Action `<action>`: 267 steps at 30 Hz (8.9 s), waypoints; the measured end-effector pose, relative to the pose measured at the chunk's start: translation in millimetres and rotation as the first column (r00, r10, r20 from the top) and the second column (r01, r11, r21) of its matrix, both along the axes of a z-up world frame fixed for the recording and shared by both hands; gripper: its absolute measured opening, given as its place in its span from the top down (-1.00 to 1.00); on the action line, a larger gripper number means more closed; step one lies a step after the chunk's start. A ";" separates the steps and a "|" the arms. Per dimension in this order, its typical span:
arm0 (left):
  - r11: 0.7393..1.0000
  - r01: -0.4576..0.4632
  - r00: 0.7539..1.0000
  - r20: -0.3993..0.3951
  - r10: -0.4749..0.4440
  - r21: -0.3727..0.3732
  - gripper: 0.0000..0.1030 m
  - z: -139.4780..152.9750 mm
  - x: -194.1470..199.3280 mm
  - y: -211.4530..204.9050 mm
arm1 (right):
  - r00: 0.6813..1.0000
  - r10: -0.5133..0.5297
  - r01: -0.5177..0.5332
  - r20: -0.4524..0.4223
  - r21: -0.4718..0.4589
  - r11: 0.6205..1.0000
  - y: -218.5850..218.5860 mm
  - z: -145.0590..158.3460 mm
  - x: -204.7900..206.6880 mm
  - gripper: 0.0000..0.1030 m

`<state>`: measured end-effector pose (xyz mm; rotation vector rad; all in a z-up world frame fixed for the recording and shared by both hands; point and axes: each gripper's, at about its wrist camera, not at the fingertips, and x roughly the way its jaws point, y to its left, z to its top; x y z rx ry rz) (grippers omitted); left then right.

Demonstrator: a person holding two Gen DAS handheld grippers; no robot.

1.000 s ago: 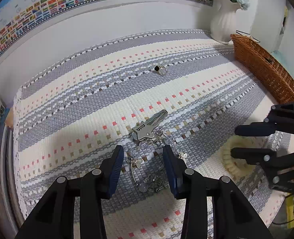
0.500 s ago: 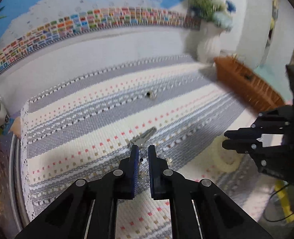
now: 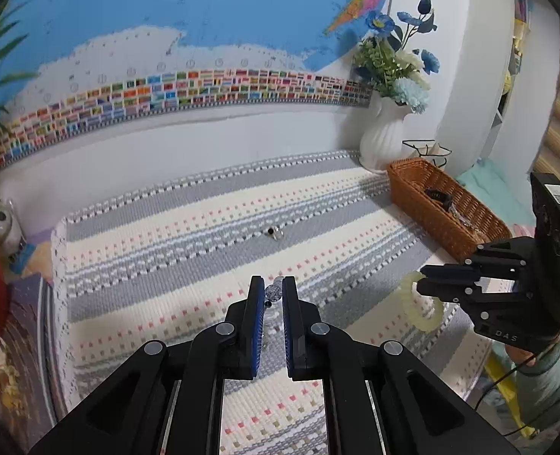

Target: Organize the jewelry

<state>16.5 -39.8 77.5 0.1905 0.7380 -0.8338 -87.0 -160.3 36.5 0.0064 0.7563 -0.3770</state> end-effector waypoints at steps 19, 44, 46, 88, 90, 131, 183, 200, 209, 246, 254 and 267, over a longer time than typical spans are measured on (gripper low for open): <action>0.994 0.101 0.991 0.080 -0.104 0.039 0.83 56.7 -22.6 -129.4 | 0.962 -0.217 0.223 0.165 -0.019 0.975 -62.3 67.7 -110.6 0.79; 0.885 0.458 0.888 0.002 -0.460 0.089 0.83 27.9 -96.9 -372.6 | 0.854 -0.513 0.495 0.092 0.163 0.854 -195.6 21.8 -229.0 0.78; 0.875 0.474 0.879 -0.007 -0.476 0.095 0.82 20.8 -99.3 -380.5 | 0.855 -0.513 0.497 0.079 0.159 0.853 -197.8 18.1 -228.7 0.77; 0.956 -0.293 0.950 0.117 0.288 0.029 0.15 26.8 -23.5 -10.8 | 0.992 -0.125 0.122 0.036 0.073 0.990 -23.1 45.5 -37.1 0.19; 0.954 -0.300 0.949 0.109 0.295 0.029 0.15 22.1 -19.8 -3.9 | 0.994 -0.111 0.109 0.020 0.075 0.991 -19.4 41.9 -24.4 0.19; 0.989 0.035 0.980 -0.201 -0.005 0.145 0.15 -98.2 61.6 -32.2 | 0.978 -0.147 0.192 -0.148 0.364 0.911 -141.2 -52.1 175.1 0.19; 0.989 0.014 0.993 -0.119 0.004 0.149 0.57 -92.1 47.2 -28.1 | 0.984 -0.132 0.158 -0.116 0.254 0.954 -122.5 -58.3 186.0 0.76; 0.991 0.017 0.993 -0.121 -0.001 0.133 0.57 -89.7 46.1 -25.9 | 0.988 -0.122 0.143 -0.093 0.276 0.950 -117.5 -57.1 193.8 0.81; 0.995 0.048 0.994 -0.102 -0.039 0.092 0.57 -74.4 32.9 -27.4 | 0.996 -0.085 0.079 0.000 0.361 0.929 -114.8 -28.2 164.6 0.80; 0.901 0.423 0.906 -0.070 -0.417 0.102 0.57 7.3 -124.6 -296.2 | 0.864 -0.494 0.449 0.099 0.293 0.844 -179.9 58.1 -221.7 0.80; 0.883 0.446 0.894 -0.106 -0.435 0.143 0.57 -15.7 -140.7 -317.4 | 0.857 -0.513 0.475 0.051 0.308 0.824 -187.9 35.2 -237.2 0.80; 0.901 0.397 0.918 -0.069 -0.391 0.177 0.57 -19.5 -124.5 -337.2 | 0.844 -0.535 0.487 0.039 0.360 0.796 -227.0 34.1 -213.7 0.80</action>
